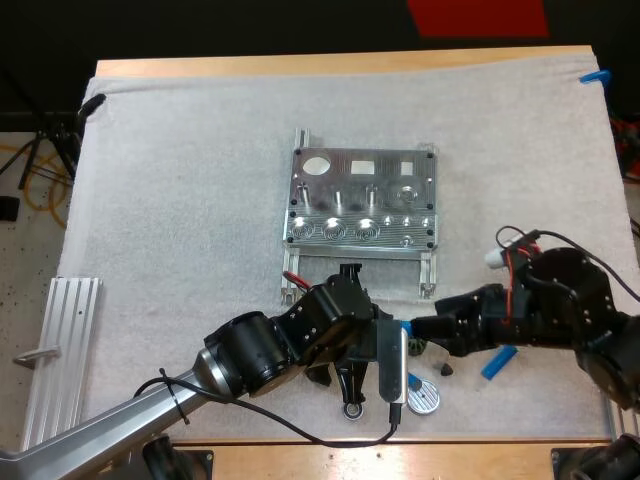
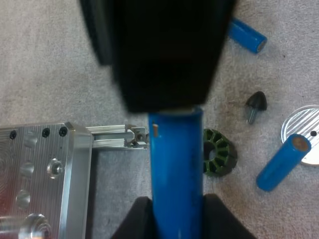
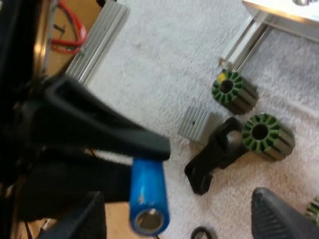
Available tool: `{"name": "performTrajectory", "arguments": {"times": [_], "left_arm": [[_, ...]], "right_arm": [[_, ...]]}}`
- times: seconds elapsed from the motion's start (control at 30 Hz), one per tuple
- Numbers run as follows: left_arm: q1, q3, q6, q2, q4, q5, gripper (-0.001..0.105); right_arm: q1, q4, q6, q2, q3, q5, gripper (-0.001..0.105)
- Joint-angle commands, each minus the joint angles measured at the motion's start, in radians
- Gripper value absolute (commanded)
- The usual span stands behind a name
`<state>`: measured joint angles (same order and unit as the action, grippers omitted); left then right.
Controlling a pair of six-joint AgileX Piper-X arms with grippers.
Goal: Load cells from left to right
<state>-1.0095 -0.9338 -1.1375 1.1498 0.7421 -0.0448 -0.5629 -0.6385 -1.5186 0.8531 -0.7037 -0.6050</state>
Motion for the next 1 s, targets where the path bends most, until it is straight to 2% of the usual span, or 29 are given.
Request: {"name": "performTrajectory", "arguments": {"times": [0.0, 0.13, 0.53, 0.6, 0.67, 0.77, 0.97], "left_arm": [[-0.003, -0.006, -0.010, -0.003, -0.013, 0.003, 0.000], [-0.003, -0.006, -0.010, -0.003, -0.014, 0.003, 0.000], [-0.003, -0.006, -0.010, -0.003, -0.023, 0.003, 0.000], [-0.003, -0.006, -0.010, -0.003, -0.033, 0.003, 0.000], [-0.003, -0.006, -0.010, -0.003, -0.053, 0.003, 0.000], [-0.003, -0.006, -0.010, -0.003, -0.061, 0.003, 0.000], [-0.003, -0.006, -0.010, -0.003, -0.061, -0.003, 0.000]], "right_arm": [[-0.002, 0.021, -0.002, 0.011, -0.007, -0.012, 0.061], [-0.002, 0.047, -0.002, 0.059, -0.007, -0.084, 0.061], [-0.002, 0.061, -0.002, 0.109, -0.007, -0.161, 0.060], [-0.002, 0.061, -0.002, 0.109, -0.007, -0.178, 0.054], [-0.002, 0.061, -0.002, 0.109, -0.007, -0.179, 0.041], [-0.002, 0.061, -0.002, 0.109, -0.007, -0.179, 0.029], [-0.002, 0.079, -0.002, 0.109, -0.007, -0.177, 0.007]]}}
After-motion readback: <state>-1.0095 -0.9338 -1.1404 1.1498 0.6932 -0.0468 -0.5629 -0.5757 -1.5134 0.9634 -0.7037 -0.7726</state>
